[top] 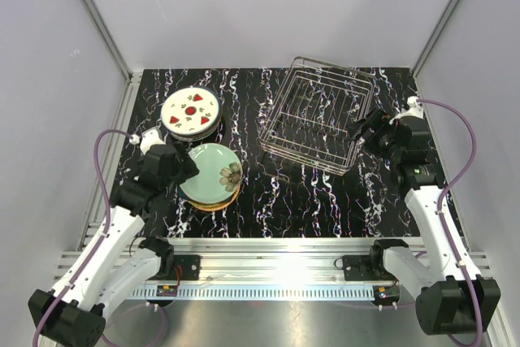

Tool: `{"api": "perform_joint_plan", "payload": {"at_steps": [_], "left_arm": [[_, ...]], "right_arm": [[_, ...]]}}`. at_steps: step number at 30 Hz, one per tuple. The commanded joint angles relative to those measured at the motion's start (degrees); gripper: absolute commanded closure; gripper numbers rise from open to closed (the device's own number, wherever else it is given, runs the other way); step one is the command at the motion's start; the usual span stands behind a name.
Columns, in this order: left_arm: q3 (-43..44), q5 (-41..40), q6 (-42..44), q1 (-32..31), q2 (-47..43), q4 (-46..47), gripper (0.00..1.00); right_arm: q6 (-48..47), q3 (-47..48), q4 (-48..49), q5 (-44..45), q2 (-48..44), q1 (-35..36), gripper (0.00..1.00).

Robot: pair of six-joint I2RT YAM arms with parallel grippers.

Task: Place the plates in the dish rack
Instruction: Grab a plate with the left arm

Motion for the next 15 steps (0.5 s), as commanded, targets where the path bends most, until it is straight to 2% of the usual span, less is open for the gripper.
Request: {"api": "perform_joint_plan", "payload": {"at_steps": [1,4,6,15], "left_arm": [[-3.64,-0.6,-7.48,0.3,-2.21,0.63,0.2],[-6.9,0.37,-10.56,0.3,-3.44,2.47,0.22],[-7.88,0.89,-11.53,0.3,-3.53,3.96,0.23],[-10.34,-0.42,-11.8,0.3,-1.69,5.46,0.27]], "right_arm": [[-1.18,-0.51,2.71,-3.17,-1.11,-0.11,0.17],[-1.53,-1.04,3.77,-4.93,-1.81,-0.02,0.37],[-1.36,-1.21,3.86,-4.59,-2.34,-0.02,0.42],[-0.92,-1.04,3.42,-3.44,-1.29,-0.02,0.43]]}}
